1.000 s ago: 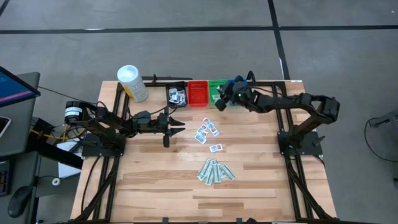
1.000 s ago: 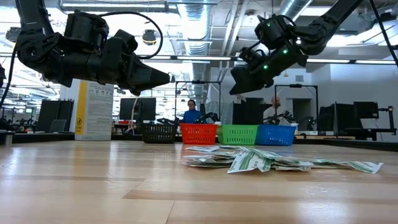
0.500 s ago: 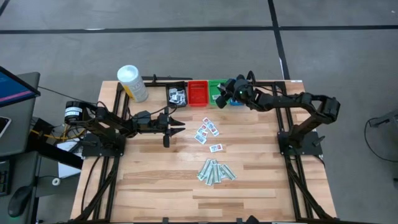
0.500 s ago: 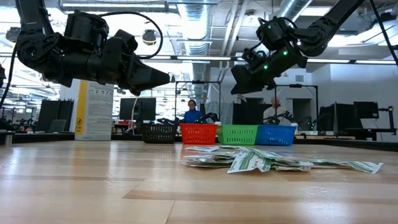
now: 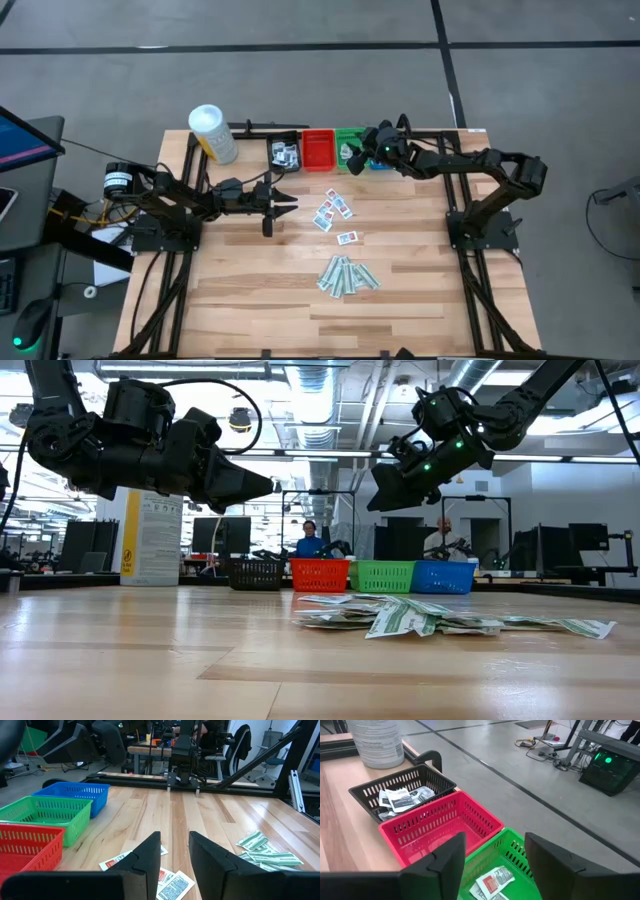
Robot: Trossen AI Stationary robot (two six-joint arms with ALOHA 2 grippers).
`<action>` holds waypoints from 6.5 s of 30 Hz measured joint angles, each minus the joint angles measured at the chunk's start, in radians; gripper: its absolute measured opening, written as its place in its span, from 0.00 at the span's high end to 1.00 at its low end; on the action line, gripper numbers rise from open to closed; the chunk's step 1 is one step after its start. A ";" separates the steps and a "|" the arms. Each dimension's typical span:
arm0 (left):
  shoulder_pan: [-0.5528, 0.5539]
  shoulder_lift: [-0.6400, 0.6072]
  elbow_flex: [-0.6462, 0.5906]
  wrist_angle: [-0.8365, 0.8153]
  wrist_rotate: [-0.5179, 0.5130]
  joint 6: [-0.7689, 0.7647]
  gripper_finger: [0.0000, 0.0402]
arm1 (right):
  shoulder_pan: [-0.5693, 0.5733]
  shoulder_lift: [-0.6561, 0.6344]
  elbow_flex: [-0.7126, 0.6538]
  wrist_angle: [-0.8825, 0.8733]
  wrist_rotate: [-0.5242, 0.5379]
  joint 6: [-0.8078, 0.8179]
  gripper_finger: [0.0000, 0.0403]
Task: Pick & Place First Aid Supplies
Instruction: Put the orange ointment pack into the green bin
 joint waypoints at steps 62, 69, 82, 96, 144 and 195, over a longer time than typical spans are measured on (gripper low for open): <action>0.000 0.000 0.000 0.000 0.000 -0.007 0.75 | 0.590 0.310 0.006 -0.270 -0.211 0.054 0.56; 0.000 0.000 0.000 -0.001 0.000 -0.007 0.75 | 0.590 0.315 0.004 -0.275 -0.211 0.054 0.62; 0.000 0.000 0.000 0.000 0.000 -0.007 0.75 | 0.589 0.314 0.003 -0.274 -0.212 0.053 0.73; 0.000 0.000 0.000 -0.001 0.000 -0.007 0.75 | 0.589 0.315 0.000 -0.251 -0.212 0.053 0.74; 0.000 0.000 0.000 -0.001 0.000 -0.007 0.75 | 0.446 0.320 0.394 -0.623 -0.206 -0.139 0.91; 0.000 0.000 0.000 -0.001 0.000 -0.007 0.75 | -0.031 0.325 0.484 -0.652 -0.001 0.098 0.73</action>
